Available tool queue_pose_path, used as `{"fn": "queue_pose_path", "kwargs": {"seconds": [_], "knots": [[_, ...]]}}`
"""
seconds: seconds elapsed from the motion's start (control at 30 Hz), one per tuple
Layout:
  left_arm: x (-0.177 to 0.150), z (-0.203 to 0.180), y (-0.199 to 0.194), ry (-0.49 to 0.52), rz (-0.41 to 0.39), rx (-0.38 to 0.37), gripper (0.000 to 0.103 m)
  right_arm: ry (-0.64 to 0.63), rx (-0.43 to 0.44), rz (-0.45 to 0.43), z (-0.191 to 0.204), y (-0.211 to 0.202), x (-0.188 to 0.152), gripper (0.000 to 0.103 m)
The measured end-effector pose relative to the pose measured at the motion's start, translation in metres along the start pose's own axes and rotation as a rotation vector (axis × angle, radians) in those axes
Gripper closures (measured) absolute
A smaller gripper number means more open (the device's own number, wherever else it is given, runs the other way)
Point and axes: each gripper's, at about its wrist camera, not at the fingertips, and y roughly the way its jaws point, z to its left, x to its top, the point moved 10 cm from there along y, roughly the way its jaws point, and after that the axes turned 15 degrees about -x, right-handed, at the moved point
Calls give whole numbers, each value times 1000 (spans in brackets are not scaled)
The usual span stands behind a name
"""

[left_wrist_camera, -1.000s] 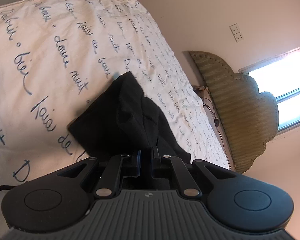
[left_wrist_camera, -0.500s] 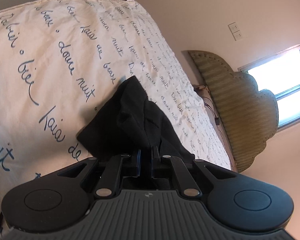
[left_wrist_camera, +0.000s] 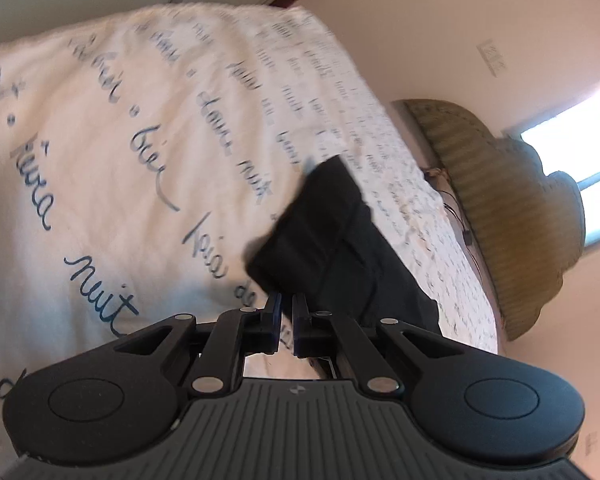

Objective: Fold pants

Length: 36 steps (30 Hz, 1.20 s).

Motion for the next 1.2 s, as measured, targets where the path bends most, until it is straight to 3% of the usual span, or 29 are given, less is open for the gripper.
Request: {"fn": "queue_pose_path", "kwargs": {"seconds": [0.13, 0.23, 0.4, 0.53, 0.73, 0.87, 1.03, 1.2], "knots": [[-13, -26, 0, 103, 18, -15, 93, 25, 42, 12, -7, 3, 1, 97], [-17, -23, 9, 38, 19, -18, 93, 44, 75, -6, -16, -3, -5, 98], [-9, -4, 18, -165, -43, -65, 92, 7, 105, -63, -22, -11, -10, 100], [-5, 0, 26, -208, -44, -51, 80, 13, 127, -63, -34, -23, -13, 100], [-2, 9, 32, -219, -48, -1, 63, 32, 159, -63, -44, -32, -14, 100], [-6, 10, 33, -219, -26, 7, 63, 38, 172, -61, -48, -33, -14, 100], [5, 10, 34, -220, -54, -1, 63, 32, 169, -69, -50, -36, -13, 100], [4, 16, 49, -223, -19, 15, 63, 35, 173, -73, -49, -38, -14, 100]]}}
